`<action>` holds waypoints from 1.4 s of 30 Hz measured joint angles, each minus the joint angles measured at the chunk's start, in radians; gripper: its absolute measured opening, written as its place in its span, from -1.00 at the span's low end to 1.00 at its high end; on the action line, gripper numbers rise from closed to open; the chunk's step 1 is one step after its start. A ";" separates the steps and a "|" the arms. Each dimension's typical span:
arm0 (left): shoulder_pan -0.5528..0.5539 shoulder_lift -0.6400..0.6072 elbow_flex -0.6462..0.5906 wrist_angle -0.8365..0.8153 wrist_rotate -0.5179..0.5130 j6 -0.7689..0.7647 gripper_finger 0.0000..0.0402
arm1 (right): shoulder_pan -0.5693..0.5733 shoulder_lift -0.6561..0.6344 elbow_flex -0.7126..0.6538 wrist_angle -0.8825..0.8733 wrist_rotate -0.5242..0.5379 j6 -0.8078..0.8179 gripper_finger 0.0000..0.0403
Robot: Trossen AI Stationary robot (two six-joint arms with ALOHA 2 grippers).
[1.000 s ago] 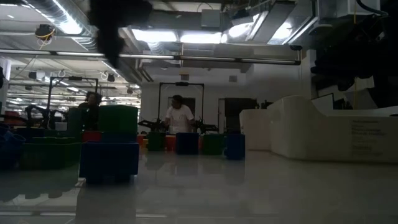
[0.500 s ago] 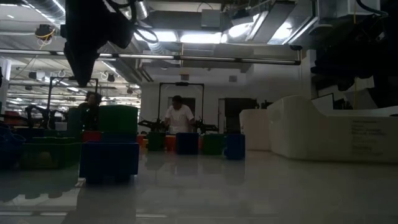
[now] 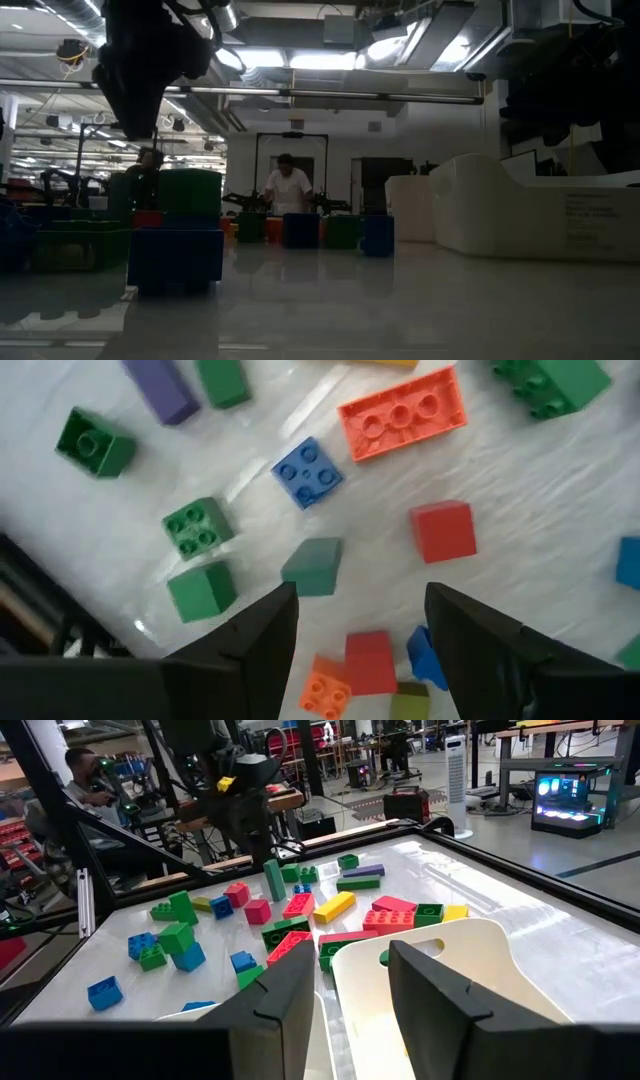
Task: Sort blocks by size
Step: Put the green thin rectangle block into the top white bin
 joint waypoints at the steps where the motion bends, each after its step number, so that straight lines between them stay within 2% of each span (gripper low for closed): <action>1: 0.000 0.000 0.000 -0.009 0.000 -0.009 0.02 | 0.000 0.000 0.000 0.000 0.000 0.000 -0.35; 9: 0.000 0.000 -0.008 0.001 -0.004 -0.037 0.02 | 0.000 0.000 0.000 0.000 0.000 0.000 -0.35; 18: 0.000 0.000 -0.138 0.054 -0.003 -0.072 0.02 | 0.000 0.000 0.000 0.000 0.000 0.000 -0.35; 42: 0.020 0.000 -0.301 0.250 -0.017 0.003 0.02 | 0.000 0.000 0.000 0.000 0.000 0.000 -0.35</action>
